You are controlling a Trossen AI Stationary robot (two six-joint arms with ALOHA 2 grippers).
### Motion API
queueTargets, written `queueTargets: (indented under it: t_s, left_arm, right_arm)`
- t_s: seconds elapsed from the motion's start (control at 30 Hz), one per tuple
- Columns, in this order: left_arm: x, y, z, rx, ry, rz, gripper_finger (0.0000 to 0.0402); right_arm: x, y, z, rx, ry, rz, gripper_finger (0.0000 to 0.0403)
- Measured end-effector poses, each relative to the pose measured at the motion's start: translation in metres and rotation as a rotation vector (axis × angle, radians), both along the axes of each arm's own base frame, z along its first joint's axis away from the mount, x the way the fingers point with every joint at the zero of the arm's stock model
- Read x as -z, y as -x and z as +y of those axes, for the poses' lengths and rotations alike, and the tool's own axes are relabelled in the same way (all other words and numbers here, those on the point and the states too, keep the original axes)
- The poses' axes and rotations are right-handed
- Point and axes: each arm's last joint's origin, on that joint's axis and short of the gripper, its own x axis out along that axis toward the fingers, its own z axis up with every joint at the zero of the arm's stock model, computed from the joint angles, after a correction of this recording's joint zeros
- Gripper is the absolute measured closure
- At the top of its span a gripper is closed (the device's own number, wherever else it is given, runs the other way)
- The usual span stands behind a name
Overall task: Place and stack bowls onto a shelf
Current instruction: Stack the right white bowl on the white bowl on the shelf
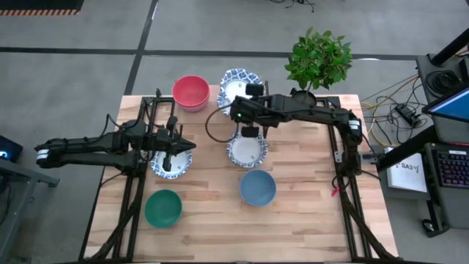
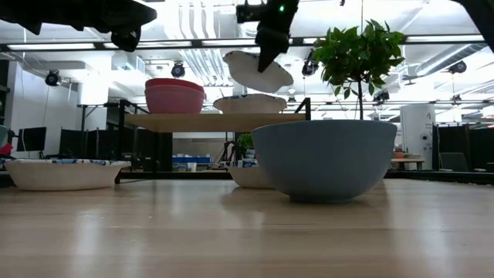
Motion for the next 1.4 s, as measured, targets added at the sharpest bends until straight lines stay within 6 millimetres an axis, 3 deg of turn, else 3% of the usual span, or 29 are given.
queueTargets:
  t_s: [0.5, 0.93, 1.4]
  left_arm:
    - [0.0, 0.001, 0.0, 0.0, -0.004, -0.004, 0.0402]
    - [-0.001, 0.001, 0.0, 0.0, -0.005, -0.005, 0.0402]
    - [-0.001, 0.001, 0.0, 0.0, -0.005, -0.005, 0.0402]
  right_arm:
    - [0.004, -0.003, -0.011, 0.026, -0.056, -0.038, 0.0385]
    - [0.004, -0.004, -0.011, 0.057, -0.07, -0.079, 0.0274]
    - [0.003, -0.007, 0.005, 0.072, -0.108, -0.126, 0.0257]
